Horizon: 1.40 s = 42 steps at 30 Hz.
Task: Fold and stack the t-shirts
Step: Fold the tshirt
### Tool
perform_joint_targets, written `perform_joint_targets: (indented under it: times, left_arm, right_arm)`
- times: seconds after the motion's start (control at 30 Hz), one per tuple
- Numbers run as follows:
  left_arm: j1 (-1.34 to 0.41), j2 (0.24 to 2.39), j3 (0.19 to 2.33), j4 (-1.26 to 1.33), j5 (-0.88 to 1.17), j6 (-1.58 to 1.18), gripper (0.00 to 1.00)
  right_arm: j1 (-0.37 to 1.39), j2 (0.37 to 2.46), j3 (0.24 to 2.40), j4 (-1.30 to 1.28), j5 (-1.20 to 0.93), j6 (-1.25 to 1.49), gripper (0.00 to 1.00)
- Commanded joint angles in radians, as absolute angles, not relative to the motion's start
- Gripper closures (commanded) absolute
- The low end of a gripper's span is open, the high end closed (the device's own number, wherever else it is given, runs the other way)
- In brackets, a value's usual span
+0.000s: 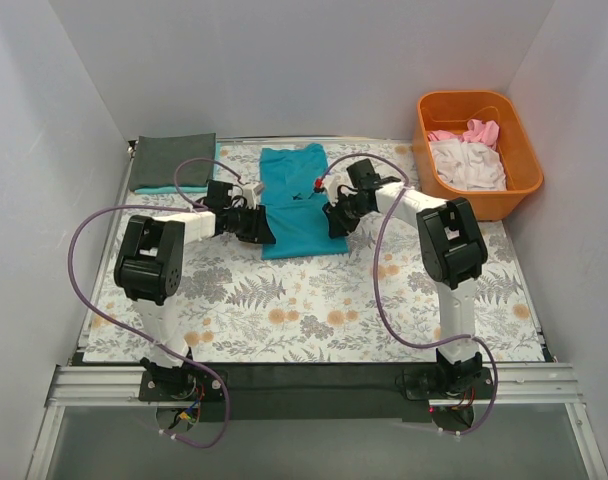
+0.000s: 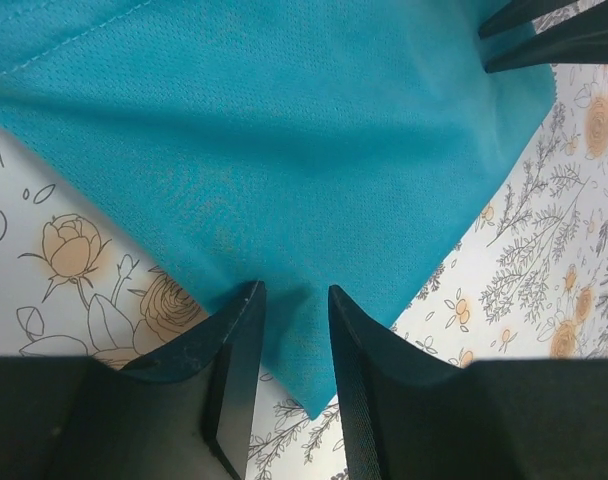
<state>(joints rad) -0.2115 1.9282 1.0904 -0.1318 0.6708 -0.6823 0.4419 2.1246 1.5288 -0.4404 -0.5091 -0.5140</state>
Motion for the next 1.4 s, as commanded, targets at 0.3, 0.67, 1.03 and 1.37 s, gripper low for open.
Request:
perform_joint_targets:
  times: [0.3,0.67,1.03,1.37]
  left_arm:
    - [-0.235,1.741,0.887,-0.388,0.693,-0.592,0.71]
    - [-0.287,1.34,0.816,-0.483,0.707,-0.293,0.5]
    - [-0.554,1.133,0.423,-0.032,0.408,0.032,0.46]
    - [-0.578,1.262,0.419,0.109,0.4,0.103,0.49]
  right_arm:
    - [0.46,1.896,1.195,-0.488,-0.588,-0.465,0.72]
    - [0.523,1.461,0.971,-0.512,-0.415,-0.69,0.4]
    - [0.707,1.378,0.726,-0.18,-0.137,-0.884,0.5]
    - [0.735,1.425,0.663,-0.107,-0.117,-0.92,0.53]
